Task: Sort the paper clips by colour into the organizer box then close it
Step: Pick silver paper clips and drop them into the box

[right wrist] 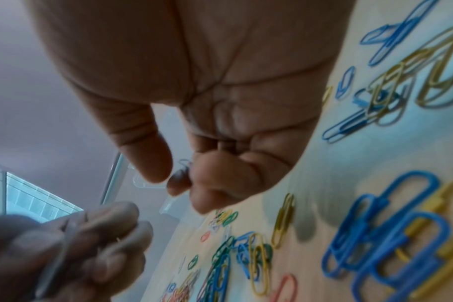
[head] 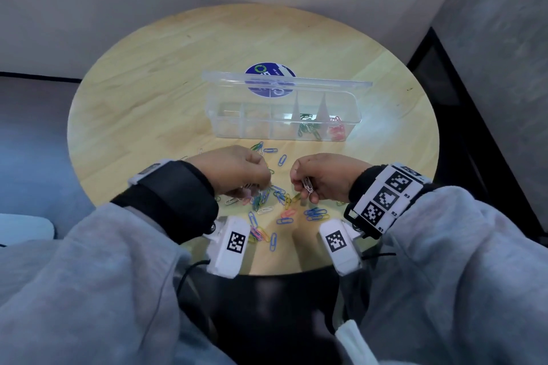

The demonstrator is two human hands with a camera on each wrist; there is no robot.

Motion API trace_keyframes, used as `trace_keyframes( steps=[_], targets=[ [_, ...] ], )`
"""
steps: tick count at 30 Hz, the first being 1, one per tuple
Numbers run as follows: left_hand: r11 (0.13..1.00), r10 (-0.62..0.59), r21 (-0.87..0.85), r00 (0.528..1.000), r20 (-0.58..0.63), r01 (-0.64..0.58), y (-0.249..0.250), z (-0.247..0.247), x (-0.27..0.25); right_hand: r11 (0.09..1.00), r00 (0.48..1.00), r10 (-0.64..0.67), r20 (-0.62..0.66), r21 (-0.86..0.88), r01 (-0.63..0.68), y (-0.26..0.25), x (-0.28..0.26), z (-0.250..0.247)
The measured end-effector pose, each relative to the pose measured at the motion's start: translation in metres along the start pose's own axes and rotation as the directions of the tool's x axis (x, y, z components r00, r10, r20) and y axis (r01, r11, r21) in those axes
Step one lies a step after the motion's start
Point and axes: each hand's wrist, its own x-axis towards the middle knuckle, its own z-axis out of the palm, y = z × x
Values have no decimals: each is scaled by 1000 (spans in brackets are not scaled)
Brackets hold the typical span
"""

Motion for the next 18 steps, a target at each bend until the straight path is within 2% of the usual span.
trace_keyframes(
  steps=[2,5,9,14,18],
  targets=[
    [979,1,-202,999,-38,-9,3,-4,1,1000,1000,9,-21,3,-9,1,1,0],
    [912,3,-407,995,-103,-45,5,-9,0,999,999,-6,-41,-52,4,3,2,-1],
    [777,15,-626,995,-100,-75,5,-19,-6,917,998,-69,-15,-395,57,3,-1,3],
    [679,-17,-732,995,-102,-64,-1,-30,-10,803,998,-50,24,-593,55,-8,-7,14],
    [705,-38,-708,996,-86,-34,-6,-33,-15,660,988,-151,44,-739,134,-19,-10,27]
  ],
)
